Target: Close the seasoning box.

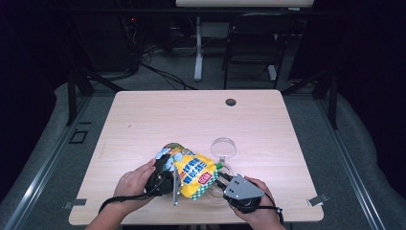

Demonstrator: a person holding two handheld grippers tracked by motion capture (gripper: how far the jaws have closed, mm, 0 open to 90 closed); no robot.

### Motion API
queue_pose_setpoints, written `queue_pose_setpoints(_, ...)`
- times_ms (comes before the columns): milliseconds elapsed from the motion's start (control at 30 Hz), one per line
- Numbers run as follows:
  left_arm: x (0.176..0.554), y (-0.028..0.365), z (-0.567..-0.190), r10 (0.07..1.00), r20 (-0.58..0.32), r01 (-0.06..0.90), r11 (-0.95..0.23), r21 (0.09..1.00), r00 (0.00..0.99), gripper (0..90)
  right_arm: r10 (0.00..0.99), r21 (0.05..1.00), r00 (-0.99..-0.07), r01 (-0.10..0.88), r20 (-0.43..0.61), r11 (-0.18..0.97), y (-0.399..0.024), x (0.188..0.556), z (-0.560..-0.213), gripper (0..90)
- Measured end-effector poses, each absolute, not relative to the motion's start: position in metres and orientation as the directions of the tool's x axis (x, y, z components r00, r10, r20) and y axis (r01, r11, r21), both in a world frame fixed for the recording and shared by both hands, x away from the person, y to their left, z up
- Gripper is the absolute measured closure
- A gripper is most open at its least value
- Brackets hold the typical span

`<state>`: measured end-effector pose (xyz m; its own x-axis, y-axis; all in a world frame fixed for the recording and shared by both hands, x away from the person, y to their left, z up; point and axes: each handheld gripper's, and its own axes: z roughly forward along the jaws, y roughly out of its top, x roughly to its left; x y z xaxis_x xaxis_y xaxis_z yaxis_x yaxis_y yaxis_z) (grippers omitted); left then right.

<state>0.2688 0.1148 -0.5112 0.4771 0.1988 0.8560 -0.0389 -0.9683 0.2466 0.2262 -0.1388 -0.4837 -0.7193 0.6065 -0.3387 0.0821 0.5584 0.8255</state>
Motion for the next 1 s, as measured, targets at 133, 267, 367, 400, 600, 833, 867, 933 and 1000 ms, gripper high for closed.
queue_pose_setpoints(133, 0.2686, 0.1148, -0.511, 0.199, 0.857, -0.041, -0.968, 0.248, 0.475, 63.6, 0.62, 0.845, -0.725, 0.099, -0.301, 0.526, -0.1401, 0.2275, -0.4848, 74.6)
queue_pose_setpoints(267, 0.2683, 0.1147, -0.5102, 0.205, 0.854, -0.047, -0.965, 0.258, 0.479, 63.7, 0.635, 0.868, -0.73, 0.12, -0.252, 0.482, -0.1438, 0.231, -0.4859, 71.2)
queue_pose_setpoints(367, 0.2682, 0.1137, -0.5102, 0.2, 0.857, -0.054, -0.965, 0.256, 0.475, 63.8, 0.645, 0.877, -0.73, 0.138, -0.224, 0.46, -0.146, 0.2334, -0.4871, 69.4)
queue_pose_setpoints(400, 0.2682, 0.1134, -0.5105, 0.199, 0.857, -0.052, -0.966, 0.254, 0.474, 63.8, 0.649, 0.882, -0.73, 0.143, -0.212, 0.449, -0.1464, 0.2341, -0.488, 69.5)
queue_pose_setpoints(600, 0.2686, 0.1109, -0.5103, 0.17, 0.874, -0.047, -0.976, 0.214, 0.456, 63.9, 0.648, 0.873, -0.728, 0.147, -0.222, 0.464, -0.144, 0.2332, -0.4902, 72.0)
queue_pose_setpoints(833, 0.2689, 0.1091, -0.508, 0.144, 0.882, -0.037, -0.983, 0.179, 0.449, 64.1, 0.636, 0.866, -0.731, 0.128, -0.246, 0.483, -0.1386, 0.23, -0.4914, 72.5)
queue_pose_setpoints(867, 0.269, 0.1089, -0.5079, 0.144, 0.882, -0.036, -0.983, 0.179, 0.45, 64.2, 0.637, 0.867, -0.731, 0.129, -0.245, 0.482, -0.139, 0.2302, -0.4913, 72.5)
queue_pose_setpoints(933, 0.2689, 0.1081, -0.5078, 0.141, 0.883, -0.034, -0.984, 0.174, 0.449, 64.2, 0.638, 0.867, -0.731, 0.133, -0.241, 0.479, -0.1393, 0.2306, -0.4914, 72.6)
queue_pose_setpoints(1000, 0.269, 0.1071, -0.5073, 0.136, 0.885, -0.033, -0.985, 0.168, 0.445, 64.2, 0.639, 0.866, -0.73, 0.134, -0.242, 0.481, -0.1392, 0.2305, -0.4916, 72.5)
